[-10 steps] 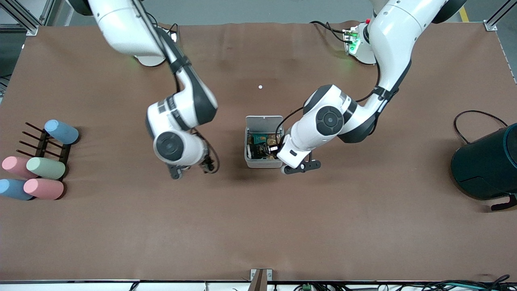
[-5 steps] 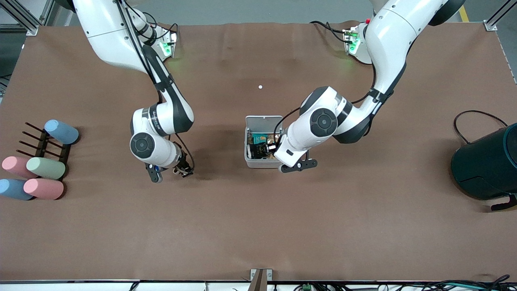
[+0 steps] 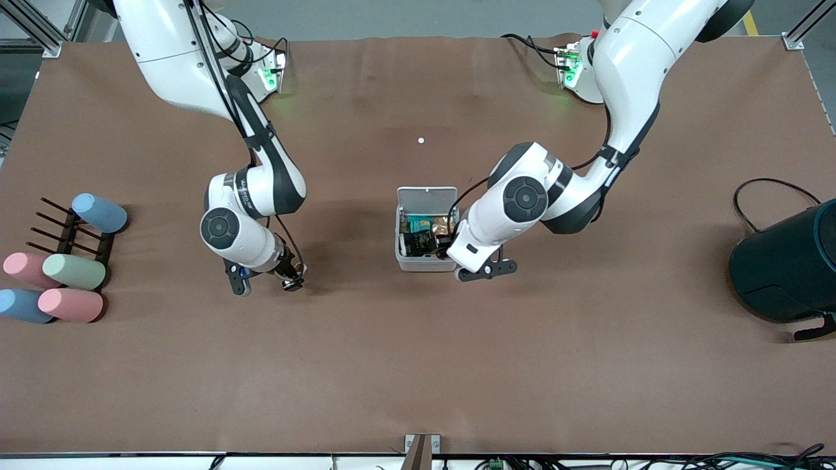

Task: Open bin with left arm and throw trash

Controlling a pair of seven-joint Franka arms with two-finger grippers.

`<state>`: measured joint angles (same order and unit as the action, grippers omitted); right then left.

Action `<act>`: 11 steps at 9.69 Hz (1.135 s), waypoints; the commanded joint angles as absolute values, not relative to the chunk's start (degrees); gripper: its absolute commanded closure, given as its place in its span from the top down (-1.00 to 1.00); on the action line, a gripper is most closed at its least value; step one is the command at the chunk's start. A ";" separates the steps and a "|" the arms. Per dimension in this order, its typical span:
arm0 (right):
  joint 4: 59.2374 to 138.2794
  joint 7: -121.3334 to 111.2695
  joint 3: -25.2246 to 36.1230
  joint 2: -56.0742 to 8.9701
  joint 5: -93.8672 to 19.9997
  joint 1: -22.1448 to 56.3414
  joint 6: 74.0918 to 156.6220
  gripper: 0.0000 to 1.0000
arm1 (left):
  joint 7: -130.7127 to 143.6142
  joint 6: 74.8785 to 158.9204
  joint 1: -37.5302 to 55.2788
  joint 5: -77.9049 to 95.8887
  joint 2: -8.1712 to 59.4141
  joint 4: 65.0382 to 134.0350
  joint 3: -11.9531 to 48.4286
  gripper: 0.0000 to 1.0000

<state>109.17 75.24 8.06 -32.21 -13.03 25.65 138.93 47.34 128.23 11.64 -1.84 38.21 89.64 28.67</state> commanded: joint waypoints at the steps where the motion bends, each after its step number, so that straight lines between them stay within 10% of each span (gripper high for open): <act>1: 110.83 74.79 7.47 -32.86 -12.04 24.70 141.15 0.40 | 47.29 128.23 11.25 -2.81 37.27 91.40 28.74 1.00; 5: 110.74 75.23 7.47 -32.96 -11.95 24.96 140.28 -1.00 | 47.37 129.64 11.25 -5.27 37.27 94.92 28.74 1.00; 11: 90.85 93.64 7.03 -29.53 -12.56 29.07 118.96 -1.00 | 44.91 129.64 8.35 -7.11 36.39 96.59 28.83 1.00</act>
<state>97.61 86.92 7.21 -30.09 -12.92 26.85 124.65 45.05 129.35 9.84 -4.50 38.08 94.00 29.32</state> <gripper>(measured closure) 0.934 0.000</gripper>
